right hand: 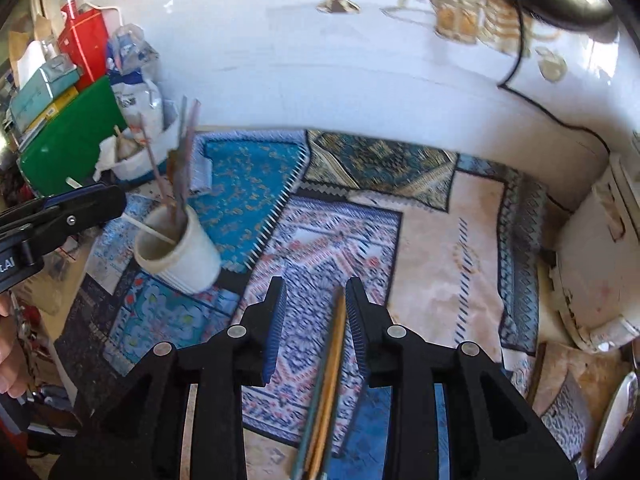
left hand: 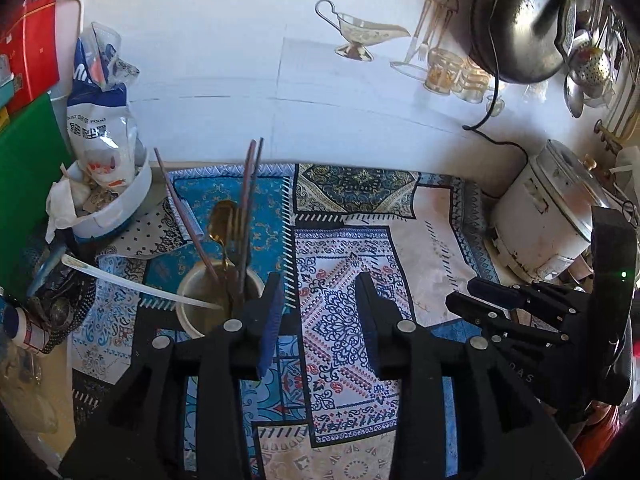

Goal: Organize utensils
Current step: 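Move both tools back down to the remaining sticks on the rug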

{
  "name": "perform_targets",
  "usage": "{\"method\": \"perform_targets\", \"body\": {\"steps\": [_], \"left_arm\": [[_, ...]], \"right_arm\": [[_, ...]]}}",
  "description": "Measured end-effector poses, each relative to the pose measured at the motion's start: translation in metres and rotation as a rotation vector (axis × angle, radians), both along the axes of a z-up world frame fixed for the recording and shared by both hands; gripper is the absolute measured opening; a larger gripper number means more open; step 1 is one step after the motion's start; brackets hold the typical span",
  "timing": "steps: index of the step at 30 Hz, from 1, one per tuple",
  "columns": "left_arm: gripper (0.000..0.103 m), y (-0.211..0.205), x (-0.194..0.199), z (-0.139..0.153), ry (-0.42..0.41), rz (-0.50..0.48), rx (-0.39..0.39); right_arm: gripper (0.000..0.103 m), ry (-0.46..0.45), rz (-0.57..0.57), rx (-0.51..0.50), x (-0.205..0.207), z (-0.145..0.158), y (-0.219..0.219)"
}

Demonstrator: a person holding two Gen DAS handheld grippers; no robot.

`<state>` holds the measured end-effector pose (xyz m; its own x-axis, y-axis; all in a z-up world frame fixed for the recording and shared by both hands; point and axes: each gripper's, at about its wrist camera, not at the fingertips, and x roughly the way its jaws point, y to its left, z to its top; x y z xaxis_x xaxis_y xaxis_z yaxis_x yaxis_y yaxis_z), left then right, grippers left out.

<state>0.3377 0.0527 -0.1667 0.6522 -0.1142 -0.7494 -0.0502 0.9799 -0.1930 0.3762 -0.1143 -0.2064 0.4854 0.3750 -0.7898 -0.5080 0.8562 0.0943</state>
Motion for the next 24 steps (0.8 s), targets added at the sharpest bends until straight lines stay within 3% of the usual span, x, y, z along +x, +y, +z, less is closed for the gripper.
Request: {"method": "perform_targets", "body": {"steps": [16, 24], "left_arm": [[0.036, -0.041, 0.003, -0.092, 0.220, -0.028, 0.009], [0.036, -0.048, 0.001, -0.124, 0.296, -0.022, 0.001]], "right_arm": [[0.028, 0.282, 0.004, -0.099, 0.004, -0.116, -0.033], [0.028, 0.310, 0.027, -0.108, 0.004, -0.134, -0.027]]}}
